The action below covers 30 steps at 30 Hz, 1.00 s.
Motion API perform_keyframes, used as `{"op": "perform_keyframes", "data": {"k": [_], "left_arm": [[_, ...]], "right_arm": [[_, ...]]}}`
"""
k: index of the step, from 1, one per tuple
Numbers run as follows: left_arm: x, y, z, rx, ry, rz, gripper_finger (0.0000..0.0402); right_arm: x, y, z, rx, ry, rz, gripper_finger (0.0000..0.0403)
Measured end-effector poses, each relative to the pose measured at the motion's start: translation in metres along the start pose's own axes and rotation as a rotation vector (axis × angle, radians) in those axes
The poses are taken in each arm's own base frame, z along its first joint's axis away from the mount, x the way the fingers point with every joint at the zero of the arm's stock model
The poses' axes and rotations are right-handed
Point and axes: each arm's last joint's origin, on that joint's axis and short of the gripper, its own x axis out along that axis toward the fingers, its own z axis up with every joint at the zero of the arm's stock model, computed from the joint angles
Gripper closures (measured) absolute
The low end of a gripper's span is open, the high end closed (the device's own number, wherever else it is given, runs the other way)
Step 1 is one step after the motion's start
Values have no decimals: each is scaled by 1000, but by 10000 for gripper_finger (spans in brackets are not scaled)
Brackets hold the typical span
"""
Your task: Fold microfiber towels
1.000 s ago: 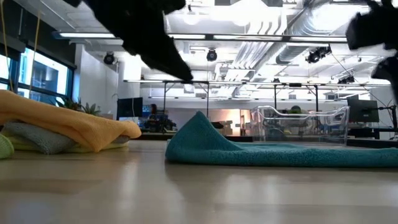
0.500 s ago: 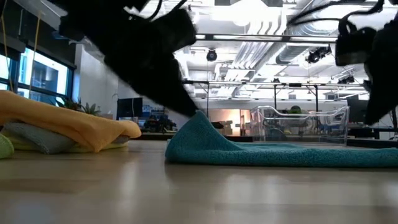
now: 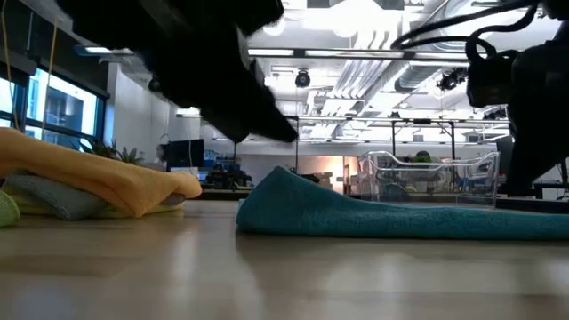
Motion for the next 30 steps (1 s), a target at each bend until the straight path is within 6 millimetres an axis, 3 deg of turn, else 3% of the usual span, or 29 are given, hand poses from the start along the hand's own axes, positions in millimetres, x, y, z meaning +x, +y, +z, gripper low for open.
{"op": "perform_keyframes", "data": {"k": [5, 8, 15, 20, 24, 30], "left_arm": [[-4, -5, 8, 36, -31, -230, 401], [-16, 0, 16, 26, -31, -246, 401], [-66, 28, 47, 102, -119, 99, 401], [-87, 58, 50, 56, -83, 359, 402], [-88, 83, 42, -10, -38, 445, 402], [-71, 106, 25, -130, 15, 440, 402]], "right_arm": [[-3, -1, 5, -5, -17, 17, 399], [-7, 1, 9, -43, -43, 41, 401], [-24, 7, 26, -123, -95, 81, 402], [-16, 6, 33, -108, -96, 55, 402], [2, 8, 34, -84, -112, 69, 403], [26, 9, 25, -77, -29, 53, 403]]}}
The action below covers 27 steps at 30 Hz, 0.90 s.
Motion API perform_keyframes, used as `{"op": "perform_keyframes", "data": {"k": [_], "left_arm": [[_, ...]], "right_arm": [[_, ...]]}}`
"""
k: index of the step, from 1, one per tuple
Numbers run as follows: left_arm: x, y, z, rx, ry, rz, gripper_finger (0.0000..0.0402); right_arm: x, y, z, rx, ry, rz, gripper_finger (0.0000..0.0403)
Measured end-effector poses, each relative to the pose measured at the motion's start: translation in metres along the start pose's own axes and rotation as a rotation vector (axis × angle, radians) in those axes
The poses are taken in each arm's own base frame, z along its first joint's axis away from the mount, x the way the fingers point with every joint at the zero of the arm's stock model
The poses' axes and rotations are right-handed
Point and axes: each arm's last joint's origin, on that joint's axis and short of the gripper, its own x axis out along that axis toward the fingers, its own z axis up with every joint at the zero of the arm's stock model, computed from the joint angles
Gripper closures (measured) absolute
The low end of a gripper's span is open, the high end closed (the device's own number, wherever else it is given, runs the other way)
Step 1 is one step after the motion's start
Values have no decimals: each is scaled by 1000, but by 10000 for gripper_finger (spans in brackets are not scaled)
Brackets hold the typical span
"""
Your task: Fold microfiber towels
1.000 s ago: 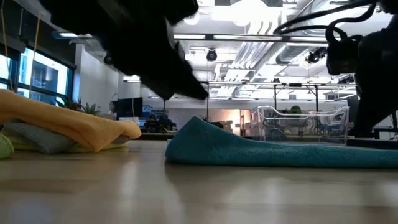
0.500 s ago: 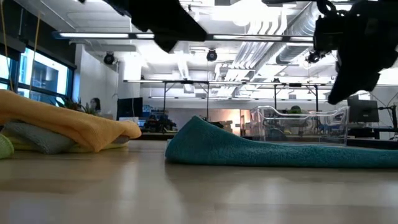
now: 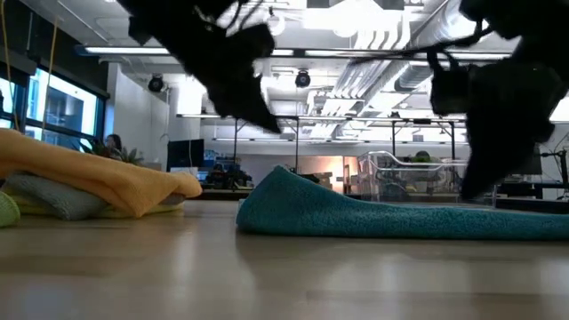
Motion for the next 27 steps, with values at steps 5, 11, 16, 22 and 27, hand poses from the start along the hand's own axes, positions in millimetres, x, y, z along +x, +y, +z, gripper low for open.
{"op": "perform_keyframes", "data": {"k": [5, 11, 16, 22, 27], "left_arm": [[18, -1, -10, -37, 32, -8, 402], [38, -6, -24, -78, 88, -34, 402], [36, -16, -32, -60, 157, -70, 402], [25, -34, -43, -90, 249, -91, 402], [39, -53, -58, -71, 250, -98, 402]], "right_arm": [[18, 2, -16, 31, 81, -55, 403], [22, 11, -36, 75, 120, -76, 403], [13, 12, -51, 110, 155, -105, 403], [11, 13, -54, 132, 142, -113, 403], [11, 12, -54, 144, 138, -106, 403]]}}
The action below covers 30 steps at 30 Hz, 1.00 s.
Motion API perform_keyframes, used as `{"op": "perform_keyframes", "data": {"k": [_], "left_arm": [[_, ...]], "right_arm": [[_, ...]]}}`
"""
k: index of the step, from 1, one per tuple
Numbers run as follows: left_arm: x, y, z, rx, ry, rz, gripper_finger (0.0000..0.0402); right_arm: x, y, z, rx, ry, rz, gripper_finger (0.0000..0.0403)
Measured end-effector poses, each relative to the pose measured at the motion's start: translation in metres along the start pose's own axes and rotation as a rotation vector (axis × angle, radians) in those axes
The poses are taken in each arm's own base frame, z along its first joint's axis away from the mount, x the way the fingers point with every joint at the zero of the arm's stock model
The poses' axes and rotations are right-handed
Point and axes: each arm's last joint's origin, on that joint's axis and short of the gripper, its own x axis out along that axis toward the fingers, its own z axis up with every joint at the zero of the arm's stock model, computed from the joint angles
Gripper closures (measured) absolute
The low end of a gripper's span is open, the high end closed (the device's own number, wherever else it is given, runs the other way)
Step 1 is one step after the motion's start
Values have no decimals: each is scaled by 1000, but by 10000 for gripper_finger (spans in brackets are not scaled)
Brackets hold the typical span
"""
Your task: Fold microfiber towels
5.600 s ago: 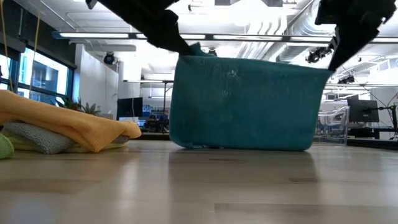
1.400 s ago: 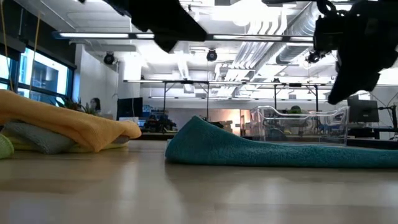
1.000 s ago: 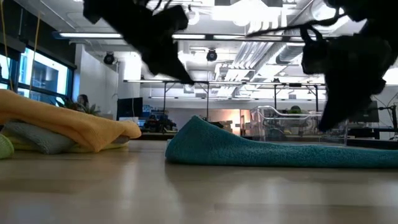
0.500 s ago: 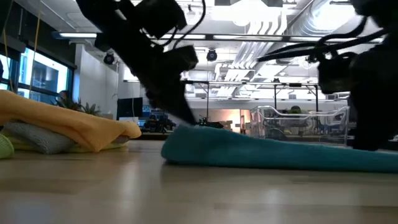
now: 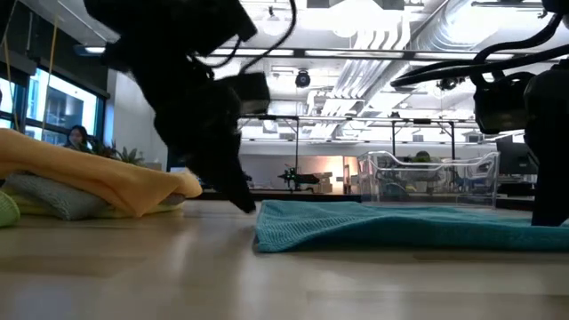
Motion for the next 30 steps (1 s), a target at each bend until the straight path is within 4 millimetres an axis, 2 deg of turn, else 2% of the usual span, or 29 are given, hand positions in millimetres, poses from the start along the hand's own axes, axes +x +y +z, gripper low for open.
{"op": "perform_keyframes", "data": {"k": [7, 11, 17, 21, 26, 30], "left_arm": [[21, 1, -7, -50, -19, 79, 402], [26, 8, 2, 8, -113, 135, 402], [38, 41, 21, 50, -249, 347, 401], [42, 68, 23, 62, -203, 417, 401], [18, 90, 37, 96, -211, 638, 401], [-13, 97, 52, 111, -248, 627, 401]], "right_arm": [[0, 0, 0, 4, -3, 5, 403], [0, 0, 0, 3, -5, 7, 403], [0, 1, 0, -13, -7, 16, 403], [0, 2, 0, -19, -7, 22, 403], [0, 3, 0, -37, 2, 33, 403], [1, 5, -1, -84, 50, 64, 403]]}}
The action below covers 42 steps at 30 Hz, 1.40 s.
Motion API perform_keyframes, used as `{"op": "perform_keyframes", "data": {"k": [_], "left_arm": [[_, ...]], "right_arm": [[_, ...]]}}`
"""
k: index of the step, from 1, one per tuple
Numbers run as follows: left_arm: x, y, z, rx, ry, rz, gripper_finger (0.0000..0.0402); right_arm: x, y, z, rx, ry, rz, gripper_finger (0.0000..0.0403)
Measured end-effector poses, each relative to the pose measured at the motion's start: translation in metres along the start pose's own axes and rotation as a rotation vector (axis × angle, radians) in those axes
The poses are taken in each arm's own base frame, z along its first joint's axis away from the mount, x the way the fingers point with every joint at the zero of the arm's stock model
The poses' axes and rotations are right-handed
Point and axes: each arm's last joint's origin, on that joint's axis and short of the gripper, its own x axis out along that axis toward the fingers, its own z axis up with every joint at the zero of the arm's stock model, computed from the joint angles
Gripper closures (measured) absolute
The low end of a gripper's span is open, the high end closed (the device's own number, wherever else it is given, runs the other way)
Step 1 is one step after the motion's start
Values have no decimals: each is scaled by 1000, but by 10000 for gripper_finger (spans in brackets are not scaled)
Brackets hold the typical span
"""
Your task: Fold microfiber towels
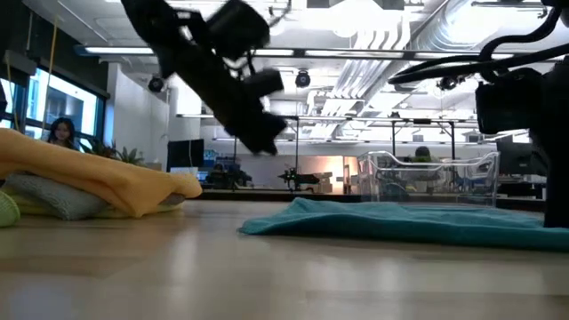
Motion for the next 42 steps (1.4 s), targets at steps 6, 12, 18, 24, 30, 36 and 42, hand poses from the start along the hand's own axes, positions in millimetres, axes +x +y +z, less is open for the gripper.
{"op": "perform_keyframes", "data": {"k": [6, 12, 18, 24, 30, 36, 42], "left_arm": [[-33, 21, 29, -105, -143, -325, 401], [-52, 10, 43, -203, -248, -719, 401], [-53, -19, 39, -224, -259, -714, 401], [-46, -36, 42, -316, -340, -769, 401], [-29, -51, 43, -369, -295, -820, 401], [-26, -66, 69, -252, -304, -880, 401], [-21, -71, 71, -157, -253, -782, 401]], "right_arm": [[-1, 3, -7, -132, 69, 31, 403], [-9, 10, -13, -273, 95, 78, 403], [-37, 19, -4, -326, -3, 69, 403], [-58, 9, 2, -298, -116, 13, 403], [-77, -24, -2, -145, -213, -92, 403], [-80, -55, -8, -34, -293, 73, 403], [-62, -79, -8, 74, -372, 198, 403]]}}
